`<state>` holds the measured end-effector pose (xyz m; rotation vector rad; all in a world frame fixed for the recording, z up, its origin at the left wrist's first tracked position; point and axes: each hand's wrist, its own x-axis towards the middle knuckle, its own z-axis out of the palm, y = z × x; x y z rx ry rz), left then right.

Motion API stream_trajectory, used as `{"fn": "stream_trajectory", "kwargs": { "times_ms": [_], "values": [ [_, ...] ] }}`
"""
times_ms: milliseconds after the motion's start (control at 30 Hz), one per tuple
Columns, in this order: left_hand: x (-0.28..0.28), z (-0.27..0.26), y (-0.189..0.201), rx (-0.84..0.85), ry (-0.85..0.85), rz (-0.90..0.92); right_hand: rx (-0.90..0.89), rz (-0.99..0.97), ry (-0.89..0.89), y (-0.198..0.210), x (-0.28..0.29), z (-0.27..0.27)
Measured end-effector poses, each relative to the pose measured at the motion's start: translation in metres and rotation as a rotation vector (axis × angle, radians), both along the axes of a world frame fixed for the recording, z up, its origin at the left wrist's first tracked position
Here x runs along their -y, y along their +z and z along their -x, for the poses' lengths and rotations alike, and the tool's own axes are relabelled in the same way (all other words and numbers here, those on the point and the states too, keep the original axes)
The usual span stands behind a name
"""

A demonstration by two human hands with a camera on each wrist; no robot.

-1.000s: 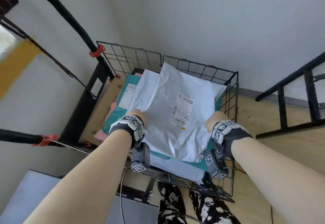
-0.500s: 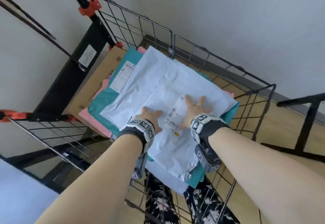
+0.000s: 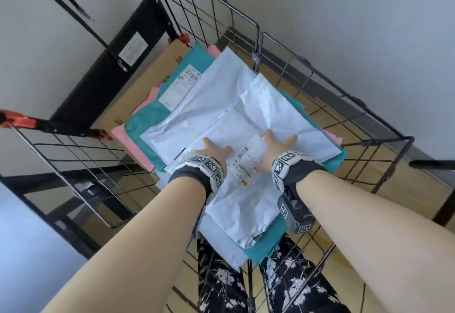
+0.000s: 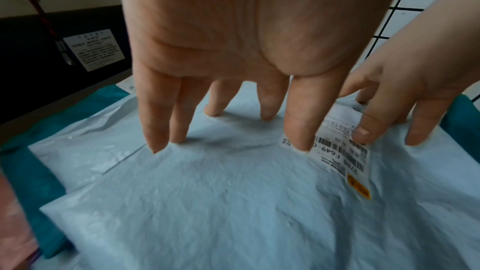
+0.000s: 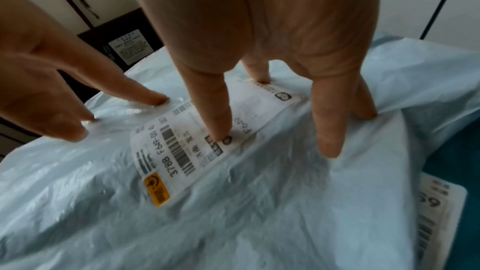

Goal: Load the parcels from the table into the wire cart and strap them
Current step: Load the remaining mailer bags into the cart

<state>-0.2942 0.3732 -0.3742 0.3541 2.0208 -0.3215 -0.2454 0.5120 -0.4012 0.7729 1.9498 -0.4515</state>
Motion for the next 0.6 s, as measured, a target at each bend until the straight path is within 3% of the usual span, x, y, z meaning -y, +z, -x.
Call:
{"fn": "stream_trajectory", "kwargs": {
  "times_ms": [167,367,600],
  "values": [
    [0.008,0.001,0.028,-0.038,0.035,-0.092,-0.059,-0.033,0.087,0.040,-0.003,-0.002],
    [0.031,-0.014,0.087,-0.215,0.165,-0.201,-0.328,-0.026,-0.048,0.087,0.020,-0.008],
    [0.104,-0.065,0.163,-0.407,0.227,-0.338,-0.526,-0.033,0.111,0.170,0.088,-0.041]
  ]
}}
